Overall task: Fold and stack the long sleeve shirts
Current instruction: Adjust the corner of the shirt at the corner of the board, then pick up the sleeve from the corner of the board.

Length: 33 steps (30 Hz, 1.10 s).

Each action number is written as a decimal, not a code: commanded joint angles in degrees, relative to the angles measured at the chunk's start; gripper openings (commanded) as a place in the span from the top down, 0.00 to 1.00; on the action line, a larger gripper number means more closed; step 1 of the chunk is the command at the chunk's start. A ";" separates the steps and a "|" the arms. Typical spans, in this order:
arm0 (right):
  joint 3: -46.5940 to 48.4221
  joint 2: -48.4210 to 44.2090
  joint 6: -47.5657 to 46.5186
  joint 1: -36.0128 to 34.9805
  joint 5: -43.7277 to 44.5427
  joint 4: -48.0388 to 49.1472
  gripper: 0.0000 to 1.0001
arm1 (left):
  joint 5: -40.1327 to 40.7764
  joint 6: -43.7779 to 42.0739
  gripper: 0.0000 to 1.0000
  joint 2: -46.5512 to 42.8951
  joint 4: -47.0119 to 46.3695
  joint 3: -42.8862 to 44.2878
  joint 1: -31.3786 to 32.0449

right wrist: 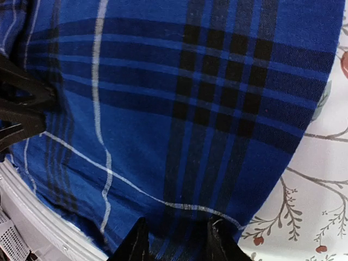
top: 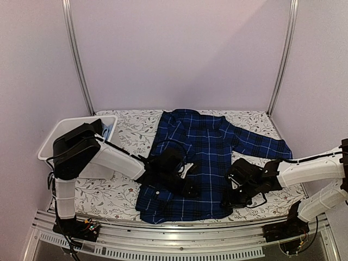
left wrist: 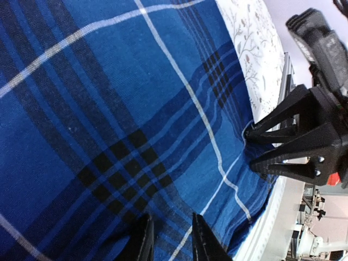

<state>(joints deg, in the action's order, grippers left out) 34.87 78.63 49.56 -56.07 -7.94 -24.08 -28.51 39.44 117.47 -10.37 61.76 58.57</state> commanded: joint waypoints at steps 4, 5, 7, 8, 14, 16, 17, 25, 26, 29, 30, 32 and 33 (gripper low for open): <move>-3.63 -0.17 3.94 0.47 -2.19 -3.00 0.63 | 0.50 -1.82 0.75 0.70 4.91 1.48 -1.30; -3.13 -0.26 4.05 0.71 -1.51 -3.45 0.63 | 0.38 -2.01 0.75 0.68 5.26 1.71 -1.32; -1.98 -1.97 4.22 2.20 0.12 -5.18 0.63 | 0.10 -2.37 0.75 0.50 5.84 2.01 -1.54; -0.97 -3.11 4.23 3.22 1.20 -6.33 0.61 | 0.11 -2.71 0.75 0.48 6.21 2.23 -1.58; 5.75 -11.01 0.34 17.97 9.11 -10.97 0.47 | -0.61 -4.94 0.73 -1.02 8.39 4.19 -1.88; 6.23 -11.28 -2.21 23.84 10.96 -9.17 0.42 | -0.53 -5.77 0.72 -2.00 9.42 5.31 -1.95; 6.26 -11.23 -3.40 26.51 11.55 -7.93 0.39 | -0.31 -6.15 0.71 -2.50 10.02 5.95 -1.93; 2.84 -7.97 -8.83 51.03 9.92 3.31 0.26 | 0.51 -7.35 0.68 -5.70 13.71 9.38 -2.62; 2.36 -7.66 -8.59 53.47 9.32 4.92 0.25 | 0.55 -7.36 0.67 -6.14 13.79 9.55 -2.70; 1.95 -5.44 -7.79 58.94 8.66 8.59 0.25 | 0.75 -7.69 0.67 -7.27 14.35 9.95 -2.88; 2.03 -4.37 -7.54 60.50 8.54 9.62 0.25 | 0.80 -7.82 0.67 -7.60 14.64 10.08 -3.05; 2.65 -1.89 -6.87 62.26 8.86 11.00 0.25 | 0.94 -8.07 0.67 -8.22 15.02 10.16 -3.15; 2.88 -0.70 -6.24 63.26 8.63 12.02 0.25 | 0.99 -8.25 0.67 -8.49 15.27 10.22 -3.19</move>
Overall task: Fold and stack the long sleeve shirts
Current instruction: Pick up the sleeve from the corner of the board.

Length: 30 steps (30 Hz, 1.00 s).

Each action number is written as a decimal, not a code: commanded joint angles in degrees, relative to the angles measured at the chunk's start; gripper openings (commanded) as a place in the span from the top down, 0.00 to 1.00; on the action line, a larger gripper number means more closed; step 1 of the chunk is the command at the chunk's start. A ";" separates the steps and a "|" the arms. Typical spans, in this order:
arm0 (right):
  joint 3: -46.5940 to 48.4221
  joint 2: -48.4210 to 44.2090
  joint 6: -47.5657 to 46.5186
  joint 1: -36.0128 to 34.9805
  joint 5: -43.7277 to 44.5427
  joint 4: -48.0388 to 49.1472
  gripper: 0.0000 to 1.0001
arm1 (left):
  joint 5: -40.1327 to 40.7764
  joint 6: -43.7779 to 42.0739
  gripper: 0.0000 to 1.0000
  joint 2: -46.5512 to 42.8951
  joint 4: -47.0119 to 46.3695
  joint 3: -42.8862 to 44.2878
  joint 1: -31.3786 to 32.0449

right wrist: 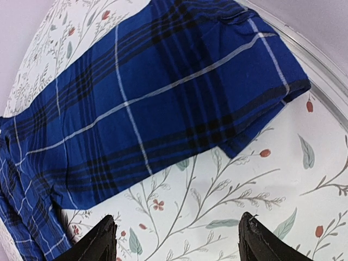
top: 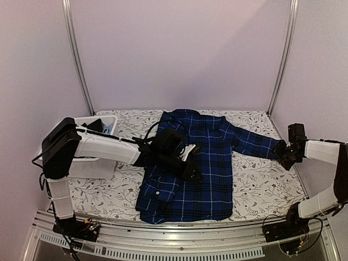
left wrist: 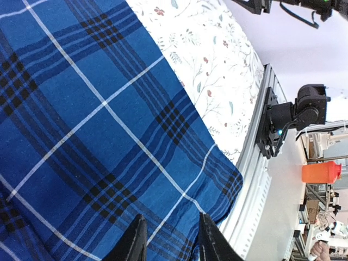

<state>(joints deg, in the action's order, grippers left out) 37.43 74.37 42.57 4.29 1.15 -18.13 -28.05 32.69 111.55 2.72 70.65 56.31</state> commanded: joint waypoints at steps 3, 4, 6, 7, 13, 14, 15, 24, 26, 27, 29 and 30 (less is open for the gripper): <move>1.25 6.43 1.87 5.92 -2.00 8.74 0.25 | 0.78 -1.63 0.67 -3.65 2.67 1.01 -1.24; 1.41 7.20 2.01 7.00 -2.03 9.24 0.25 | 0.89 -1.70 0.67 -3.85 2.85 0.88 -1.26; 2.22 9.34 2.23 9.04 -2.45 10.47 0.25 | 1.19 -1.89 0.67 -4.45 3.33 0.68 -1.33; 2.55 10.44 2.30 9.90 -2.40 10.92 0.26 | 1.39 -1.98 0.67 -4.86 3.51 0.50 -1.40; 4.93 15.43 2.86 13.20 -2.63 13.55 0.31 | 2.43 -1.82 0.67 -6.96 3.70 -0.94 -1.84; 5.44 16.36 2.87 13.50 -2.83 13.76 0.35 | 2.55 -1.69 0.67 -7.23 3.67 -1.14 -1.88; 5.99 17.13 2.87 13.58 -3.11 14.00 0.38 | 2.67 -1.62 0.67 -7.49 3.69 -1.35 -1.96; 13.62 21.73 -2.02 13.64 -2.37 12.67 0.88 | 4.93 -0.72 0.68 -11.02 4.65 -3.21 -3.01; 15.79 21.25 -3.58 13.51 -2.07 11.29 0.97 | 5.55 -0.31 0.68 -11.94 4.75 -3.84 -3.71; 16.66 20.79 -4.62 13.19 -1.89 10.94 1.00 | 6.05 -0.10 0.68 -12.49 4.78 -4.12 -4.00; 18.61 19.29 -6.34 11.67 0.10 9.93 1.00 | 6.43 0.28 0.68 -13.35 4.65 -4.65 -4.76; 19.85 18.36 -7.08 10.76 1.72 8.76 1.00 | 6.52 0.43 0.68 -13.65 4.62 -4.84 -5.20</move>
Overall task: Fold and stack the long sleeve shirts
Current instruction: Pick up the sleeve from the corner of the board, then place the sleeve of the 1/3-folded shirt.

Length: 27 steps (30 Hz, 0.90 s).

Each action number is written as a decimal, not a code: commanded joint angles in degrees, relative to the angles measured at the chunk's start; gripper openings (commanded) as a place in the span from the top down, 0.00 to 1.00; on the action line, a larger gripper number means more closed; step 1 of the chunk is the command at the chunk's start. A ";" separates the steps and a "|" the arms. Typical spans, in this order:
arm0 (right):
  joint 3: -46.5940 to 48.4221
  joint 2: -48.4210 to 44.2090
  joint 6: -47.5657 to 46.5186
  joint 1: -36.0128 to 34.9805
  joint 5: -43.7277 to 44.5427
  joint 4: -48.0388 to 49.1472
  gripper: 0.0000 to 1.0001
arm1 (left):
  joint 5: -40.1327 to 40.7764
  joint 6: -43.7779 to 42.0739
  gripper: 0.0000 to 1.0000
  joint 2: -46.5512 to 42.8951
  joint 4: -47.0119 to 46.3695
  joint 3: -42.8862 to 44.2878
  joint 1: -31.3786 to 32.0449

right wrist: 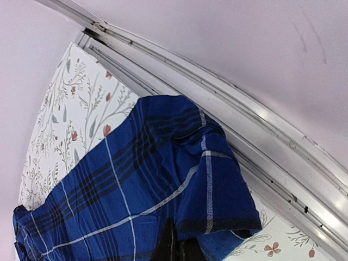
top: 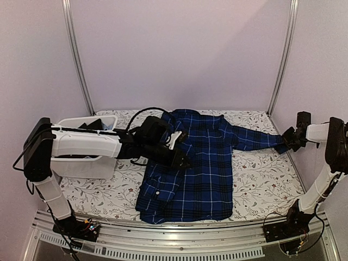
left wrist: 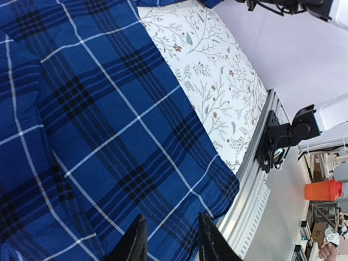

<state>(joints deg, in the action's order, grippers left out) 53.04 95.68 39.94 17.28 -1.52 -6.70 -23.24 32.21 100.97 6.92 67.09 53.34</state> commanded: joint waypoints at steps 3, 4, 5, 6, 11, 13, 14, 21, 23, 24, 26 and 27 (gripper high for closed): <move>5.85 -4.82 -5.50 -3.62 6.91 -5.53 1.00 | 1.99 1.29 0.68 -3.80 0.33 -1.43 -3.13; 5.71 -5.57 -6.12 -4.27 7.65 -5.48 1.00 | 2.15 1.41 0.68 -3.97 0.31 -1.51 -3.35; 5.60 -6.84 -6.92 -5.43 9.27 -5.23 1.00 | 2.15 1.53 0.68 -4.12 0.37 -1.52 -3.53; 5.76 -7.82 -8.23 -6.91 10.64 -5.02 1.00 | 2.24 1.61 0.68 -4.19 0.43 -1.60 -3.69; 10.05 -9.57 -14.68 -15.08 8.68 -4.27 1.00 | 2.24 2.26 0.68 -4.64 0.05 -2.20 -4.56; 12.28 -9.12 -16.96 -20.47 8.49 -3.81 1.00 | 2.07 2.84 0.68 -4.85 0.02 -2.35 -4.96; 13.57 -8.26 -18.48 -23.10 7.97 -3.52 1.00 | 2.05 3.15 0.68 -5.01 0.00 -2.52 -5.18; 22.30 2.34 -24.74 -42.68 4.09 -5.19 1.00 | 3.11 6.32 0.68 -7.33 -0.46 -5.48 -7.25; 22.80 5.70 -25.02 -47.54 3.15 -5.63 1.00 | 3.19 6.76 0.68 -7.78 -0.51 -6.26 -7.89; 22.56 7.70 -25.01 -49.52 3.41 -5.78 0.98 | 3.27 6.93 0.68 -7.99 -0.44 -6.61 -8.12; 20.72 9.80 -23.38 -50.83 0.58 -5.22 0.89 | 3.33 7.07 0.68 -8.35 -0.25 -7.00 -8.26; 19.19 10.10 -22.62 -50.85 -0.65 -4.29 0.83 | 3.34 7.17 0.68 -8.36 -0.15 -7.10 -8.29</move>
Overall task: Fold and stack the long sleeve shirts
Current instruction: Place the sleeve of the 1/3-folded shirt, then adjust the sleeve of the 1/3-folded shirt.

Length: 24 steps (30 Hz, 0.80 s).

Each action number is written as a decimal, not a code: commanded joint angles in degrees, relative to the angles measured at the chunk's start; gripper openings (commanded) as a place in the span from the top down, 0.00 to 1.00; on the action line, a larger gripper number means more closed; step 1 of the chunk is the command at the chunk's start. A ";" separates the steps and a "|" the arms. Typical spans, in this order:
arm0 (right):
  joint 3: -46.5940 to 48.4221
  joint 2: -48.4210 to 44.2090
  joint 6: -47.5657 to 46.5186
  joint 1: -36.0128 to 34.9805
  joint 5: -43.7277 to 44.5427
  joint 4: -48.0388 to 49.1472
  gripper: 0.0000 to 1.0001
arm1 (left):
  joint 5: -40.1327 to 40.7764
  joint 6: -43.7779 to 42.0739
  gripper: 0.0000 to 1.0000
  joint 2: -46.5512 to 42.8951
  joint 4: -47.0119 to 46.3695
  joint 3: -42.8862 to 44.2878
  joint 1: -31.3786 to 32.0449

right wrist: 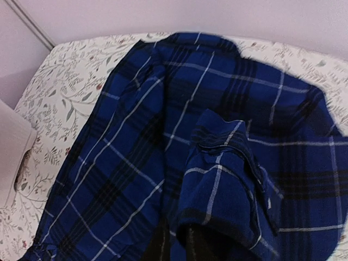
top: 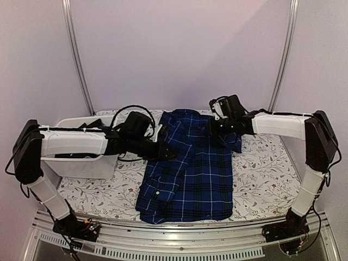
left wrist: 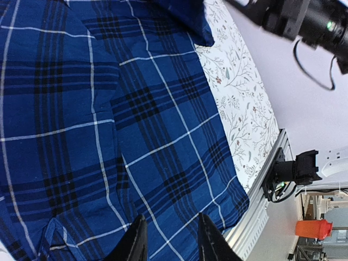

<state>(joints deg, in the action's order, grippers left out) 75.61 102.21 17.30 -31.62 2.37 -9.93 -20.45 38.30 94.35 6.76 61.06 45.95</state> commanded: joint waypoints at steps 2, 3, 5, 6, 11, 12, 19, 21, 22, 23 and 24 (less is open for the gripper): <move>-5.58 2.86 0.94 -1.96 -5.65 -0.18 0.65 | 0.67 1.12 0.68 -1.71 0.20 -1.12 -1.04; -6.48 2.30 1.04 -1.96 -6.06 -0.15 0.57 | 0.75 1.14 0.68 -1.58 0.23 -1.07 -0.99; -7.34 0.01 0.98 -1.88 -6.08 -0.05 0.47 | 0.91 1.17 0.68 -1.26 0.17 -0.90 -1.11; -7.52 -0.72 0.98 -1.72 -6.23 -0.12 0.43 | 1.01 1.21 0.68 -1.15 0.08 -0.81 -1.11; -5.68 -0.49 3.59 1.89 -9.92 -0.88 0.40 | 1.22 1.74 0.68 -0.07 -0.58 -0.21 -1.09; -5.01 0.46 4.18 2.92 -10.75 -1.10 0.40 | 1.15 1.85 0.68 0.07 -0.72 -0.05 -1.12; 1.43 10.76 7.87 7.89 -14.33 -2.78 0.44 | 1.28 2.11 0.68 0.49 0.46 1.80 -1.11; 2.93 13.54 7.87 8.25 -13.53 -3.05 0.44 | 1.43 2.14 0.67 0.33 0.74 1.89 -1.13; 3.68 14.55 7.96 8.36 -12.65 -3.43 0.44 | 1.50 2.21 0.67 0.27 0.77 1.93 -1.09; 4.38 15.85 8.01 8.38 -11.68 -3.88 0.44 | 1.40 2.28 0.67 0.25 0.88 1.96 -1.03; 4.90 16.62 7.95 8.39 -10.51 -4.26 0.44 | 1.43 2.22 0.67 0.27 1.02 2.04 -1.01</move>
<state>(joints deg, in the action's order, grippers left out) 78.08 115.18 24.21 -23.09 -10.04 -11.84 -19.59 40.45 94.24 6.98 61.58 45.67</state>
